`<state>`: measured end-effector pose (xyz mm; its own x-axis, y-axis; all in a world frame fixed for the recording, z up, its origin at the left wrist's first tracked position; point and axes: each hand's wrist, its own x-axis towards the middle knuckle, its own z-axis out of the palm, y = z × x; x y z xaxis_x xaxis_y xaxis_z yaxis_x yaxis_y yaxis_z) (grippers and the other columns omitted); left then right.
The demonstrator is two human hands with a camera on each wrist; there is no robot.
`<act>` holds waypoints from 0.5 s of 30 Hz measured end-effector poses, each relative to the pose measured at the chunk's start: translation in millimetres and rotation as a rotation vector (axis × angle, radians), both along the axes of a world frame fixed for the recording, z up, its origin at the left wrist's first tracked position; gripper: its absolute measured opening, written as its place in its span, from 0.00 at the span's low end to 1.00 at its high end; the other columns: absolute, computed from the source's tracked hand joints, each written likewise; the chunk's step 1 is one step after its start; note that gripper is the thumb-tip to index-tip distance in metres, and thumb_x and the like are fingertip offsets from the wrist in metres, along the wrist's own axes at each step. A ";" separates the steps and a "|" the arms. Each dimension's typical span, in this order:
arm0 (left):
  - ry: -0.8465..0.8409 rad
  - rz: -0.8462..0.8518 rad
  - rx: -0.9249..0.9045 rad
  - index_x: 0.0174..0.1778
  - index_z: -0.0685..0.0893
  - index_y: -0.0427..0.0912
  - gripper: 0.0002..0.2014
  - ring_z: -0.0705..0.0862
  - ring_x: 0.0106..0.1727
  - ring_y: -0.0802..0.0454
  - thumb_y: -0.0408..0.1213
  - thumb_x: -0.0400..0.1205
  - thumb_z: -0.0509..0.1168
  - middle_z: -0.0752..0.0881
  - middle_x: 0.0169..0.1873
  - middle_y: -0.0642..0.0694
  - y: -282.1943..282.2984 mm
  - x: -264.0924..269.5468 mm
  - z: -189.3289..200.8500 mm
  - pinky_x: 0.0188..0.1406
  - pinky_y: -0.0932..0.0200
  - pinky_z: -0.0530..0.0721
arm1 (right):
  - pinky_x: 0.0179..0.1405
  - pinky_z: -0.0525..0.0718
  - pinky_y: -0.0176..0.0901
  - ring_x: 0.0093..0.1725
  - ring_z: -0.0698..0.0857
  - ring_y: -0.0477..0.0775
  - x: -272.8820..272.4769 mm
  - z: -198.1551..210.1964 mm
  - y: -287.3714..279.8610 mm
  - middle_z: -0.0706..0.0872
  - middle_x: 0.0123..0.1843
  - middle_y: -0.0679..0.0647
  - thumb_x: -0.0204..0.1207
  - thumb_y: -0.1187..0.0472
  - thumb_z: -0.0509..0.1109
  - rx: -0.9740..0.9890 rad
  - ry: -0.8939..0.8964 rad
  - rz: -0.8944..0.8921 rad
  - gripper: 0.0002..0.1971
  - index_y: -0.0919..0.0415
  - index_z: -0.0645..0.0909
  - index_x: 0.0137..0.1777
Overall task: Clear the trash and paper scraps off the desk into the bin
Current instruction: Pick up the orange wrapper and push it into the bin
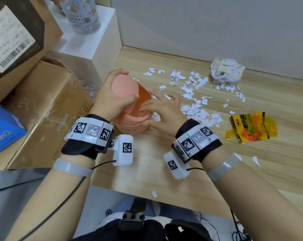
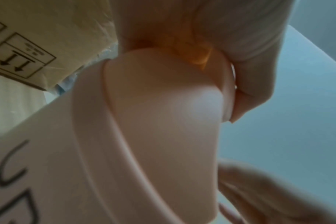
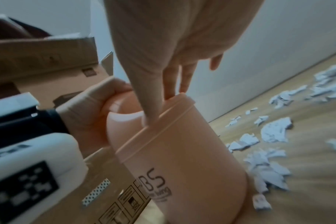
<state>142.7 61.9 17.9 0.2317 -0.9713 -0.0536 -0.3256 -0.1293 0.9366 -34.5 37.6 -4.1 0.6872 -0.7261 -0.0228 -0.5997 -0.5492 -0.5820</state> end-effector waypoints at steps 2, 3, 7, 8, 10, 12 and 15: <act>-0.012 0.058 0.004 0.58 0.74 0.59 0.27 0.76 0.52 0.66 0.42 0.62 0.71 0.76 0.56 0.62 3.3 0.8 -0.9 0.48 0.76 0.75 | 0.61 0.70 0.50 0.55 0.76 0.43 -15.3 -9.8 6.0 0.78 0.51 0.40 0.62 0.59 0.78 0.029 -0.268 -0.101 0.13 0.54 0.82 0.47; -0.010 0.089 0.005 0.58 0.74 0.59 0.27 0.76 0.52 0.65 0.43 0.62 0.71 0.76 0.56 0.61 4.7 0.9 -1.6 0.49 0.74 0.75 | 0.52 0.74 0.42 0.45 0.75 0.42 -21.1 -13.2 10.0 0.74 0.46 0.38 0.61 0.62 0.78 0.095 -0.316 -0.122 0.11 0.57 0.81 0.42; -0.005 0.168 -0.016 0.57 0.74 0.57 0.27 0.76 0.48 0.68 0.41 0.62 0.71 0.76 0.54 0.60 9.2 -3.9 -1.9 0.46 0.75 0.76 | 0.41 0.76 0.41 0.34 0.76 0.46 -32.2 -40.2 38.0 0.74 0.32 0.40 0.61 0.60 0.81 0.506 0.042 0.059 0.11 0.56 0.79 0.34; -0.008 0.182 -0.013 0.57 0.74 0.57 0.27 0.76 0.48 0.66 0.41 0.62 0.71 0.76 0.54 0.59 9.8 -4.7 -2.1 0.46 0.74 0.76 | 0.43 0.76 0.44 0.36 0.75 0.48 -31.0 -50.4 49.2 0.72 0.33 0.40 0.60 0.56 0.81 0.528 0.151 0.169 0.12 0.57 0.79 0.35; -0.017 0.204 -0.009 0.58 0.74 0.57 0.27 0.76 0.51 0.62 0.42 0.63 0.71 0.76 0.56 0.58 10.9 -4.9 -3.0 0.46 0.75 0.76 | 0.47 0.72 0.46 0.40 0.74 0.51 -25.6 -68.8 73.1 0.69 0.35 0.42 0.58 0.48 0.80 0.461 0.295 0.393 0.18 0.56 0.76 0.35; -0.030 0.217 -0.005 0.58 0.74 0.58 0.27 0.76 0.55 0.57 0.42 0.63 0.71 0.76 0.58 0.56 11.6 -5.4 -3.8 0.45 0.76 0.75 | 0.50 0.67 0.48 0.46 0.74 0.53 -21.0 -80.9 88.4 0.70 0.40 0.46 0.55 0.42 0.79 0.284 0.404 0.549 0.22 0.54 0.71 0.34; -0.029 0.230 0.005 0.58 0.74 0.58 0.26 0.76 0.56 0.54 0.42 0.63 0.71 0.76 0.59 0.55 12.4 -6.5 -3.2 0.47 0.71 0.77 | 0.53 0.64 0.50 0.51 0.71 0.55 -20.4 -89.0 96.0 0.72 0.46 0.51 0.56 0.40 0.78 0.100 0.441 0.637 0.24 0.54 0.69 0.35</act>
